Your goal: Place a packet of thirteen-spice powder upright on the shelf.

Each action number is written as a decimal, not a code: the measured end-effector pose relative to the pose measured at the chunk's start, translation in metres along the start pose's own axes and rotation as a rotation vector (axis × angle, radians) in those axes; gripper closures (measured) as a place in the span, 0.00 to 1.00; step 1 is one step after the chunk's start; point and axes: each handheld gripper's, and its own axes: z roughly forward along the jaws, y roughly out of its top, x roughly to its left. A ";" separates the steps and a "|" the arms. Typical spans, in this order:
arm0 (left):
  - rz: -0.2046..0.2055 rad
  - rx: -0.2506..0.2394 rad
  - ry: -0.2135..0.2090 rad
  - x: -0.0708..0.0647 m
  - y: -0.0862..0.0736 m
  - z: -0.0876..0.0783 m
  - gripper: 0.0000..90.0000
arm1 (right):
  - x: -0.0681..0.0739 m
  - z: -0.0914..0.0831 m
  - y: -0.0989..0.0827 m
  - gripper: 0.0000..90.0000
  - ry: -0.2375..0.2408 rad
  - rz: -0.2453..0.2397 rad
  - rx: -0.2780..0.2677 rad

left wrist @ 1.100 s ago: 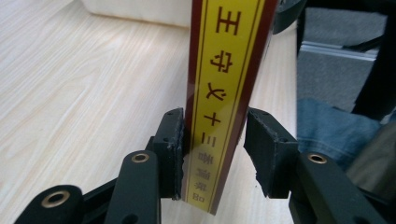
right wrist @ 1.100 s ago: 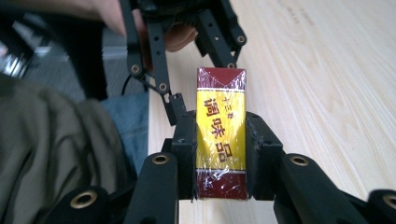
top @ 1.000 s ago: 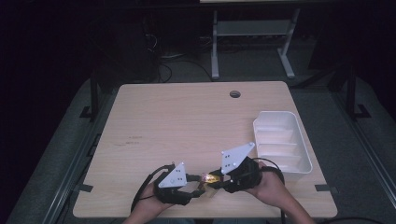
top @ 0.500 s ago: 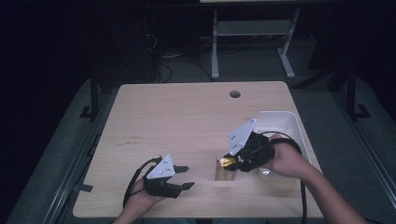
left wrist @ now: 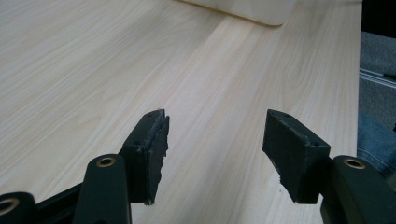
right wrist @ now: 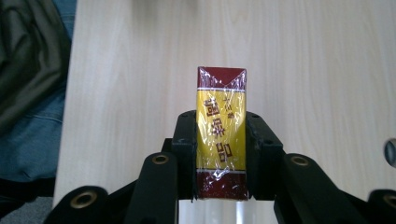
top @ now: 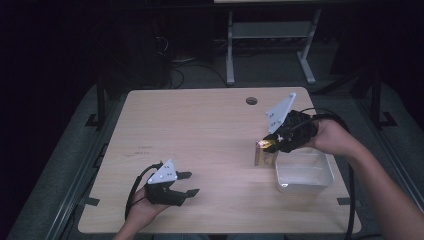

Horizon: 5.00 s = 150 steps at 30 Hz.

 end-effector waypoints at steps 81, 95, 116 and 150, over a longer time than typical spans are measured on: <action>-0.029 0.033 0.026 0.009 -0.008 -0.002 0.39 | -0.094 0.037 -0.134 0.63 -0.220 0.441 0.186; -0.033 0.032 0.024 0.010 -0.008 -0.002 0.39 | -0.092 0.035 -0.131 0.66 -0.280 0.392 0.263; -0.030 0.034 0.022 0.008 -0.007 0.000 0.39 | -0.086 0.024 -0.131 0.61 -0.351 0.406 0.217; -0.021 0.039 0.049 0.007 -0.006 -0.003 0.34 | -0.024 -0.006 -0.148 0.50 -0.328 0.449 0.009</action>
